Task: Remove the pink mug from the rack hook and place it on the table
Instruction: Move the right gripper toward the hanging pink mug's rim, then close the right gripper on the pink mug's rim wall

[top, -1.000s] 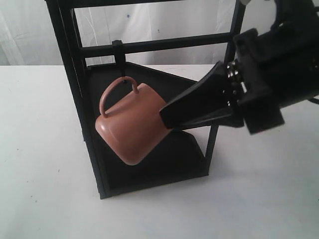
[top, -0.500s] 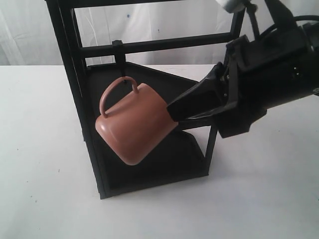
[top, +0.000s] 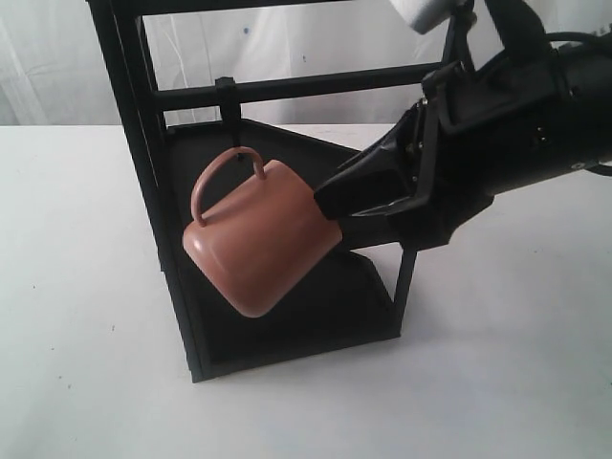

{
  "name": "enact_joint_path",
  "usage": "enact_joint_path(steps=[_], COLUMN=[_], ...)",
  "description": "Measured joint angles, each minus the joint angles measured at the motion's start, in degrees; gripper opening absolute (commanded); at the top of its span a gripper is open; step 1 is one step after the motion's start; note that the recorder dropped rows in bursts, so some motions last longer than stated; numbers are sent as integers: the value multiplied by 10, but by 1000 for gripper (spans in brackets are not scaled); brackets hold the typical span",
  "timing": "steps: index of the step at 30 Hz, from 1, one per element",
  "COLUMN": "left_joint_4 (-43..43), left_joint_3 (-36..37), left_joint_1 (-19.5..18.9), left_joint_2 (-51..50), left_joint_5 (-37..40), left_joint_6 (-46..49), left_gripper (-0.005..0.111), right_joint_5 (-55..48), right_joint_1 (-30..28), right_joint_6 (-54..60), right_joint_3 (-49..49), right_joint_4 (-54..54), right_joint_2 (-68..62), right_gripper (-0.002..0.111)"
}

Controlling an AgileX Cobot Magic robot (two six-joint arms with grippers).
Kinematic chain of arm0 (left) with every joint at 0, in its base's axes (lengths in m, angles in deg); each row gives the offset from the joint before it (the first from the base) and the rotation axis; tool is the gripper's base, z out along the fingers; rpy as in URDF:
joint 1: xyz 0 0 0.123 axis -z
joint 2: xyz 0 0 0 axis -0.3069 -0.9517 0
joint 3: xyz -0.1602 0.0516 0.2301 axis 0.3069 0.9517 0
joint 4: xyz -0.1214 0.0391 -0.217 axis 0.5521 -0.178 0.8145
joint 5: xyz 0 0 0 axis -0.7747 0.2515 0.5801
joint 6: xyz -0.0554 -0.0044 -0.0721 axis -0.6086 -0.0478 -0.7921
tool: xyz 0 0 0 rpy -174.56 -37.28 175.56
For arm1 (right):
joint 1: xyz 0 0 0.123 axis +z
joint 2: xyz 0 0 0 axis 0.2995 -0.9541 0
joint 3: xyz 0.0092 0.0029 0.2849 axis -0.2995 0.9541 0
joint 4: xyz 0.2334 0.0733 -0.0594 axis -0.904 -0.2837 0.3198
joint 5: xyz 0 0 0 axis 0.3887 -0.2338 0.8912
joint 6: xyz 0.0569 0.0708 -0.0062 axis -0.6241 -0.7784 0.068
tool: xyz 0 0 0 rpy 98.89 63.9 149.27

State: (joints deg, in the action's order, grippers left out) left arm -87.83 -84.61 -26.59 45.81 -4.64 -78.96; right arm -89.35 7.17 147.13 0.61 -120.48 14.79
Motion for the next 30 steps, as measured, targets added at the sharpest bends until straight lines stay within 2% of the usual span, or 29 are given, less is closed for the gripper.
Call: enact_joint_path(steps=[3,7,19,30], left_joint_4=[0,0,0,0], left_joint_3=[0,0,0,0], left_joint_1=[0,0,0,0], left_joint_2=[0,0,0,0], left_joint_5=[0,0,0,0], left_joint_6=[0,0,0,0], left_gripper=[0,0,0,0], right_joint_5=[0,1,33,-13], right_joint_1=[0,0,0,0], right_joint_6=[0,0,30,56], right_joint_3=[0,0,0,0], right_joint_4=[-4,-30,-36,-84], right_joint_2=[-10,-30,-63,-79], right_gripper=[43,49,49,49])
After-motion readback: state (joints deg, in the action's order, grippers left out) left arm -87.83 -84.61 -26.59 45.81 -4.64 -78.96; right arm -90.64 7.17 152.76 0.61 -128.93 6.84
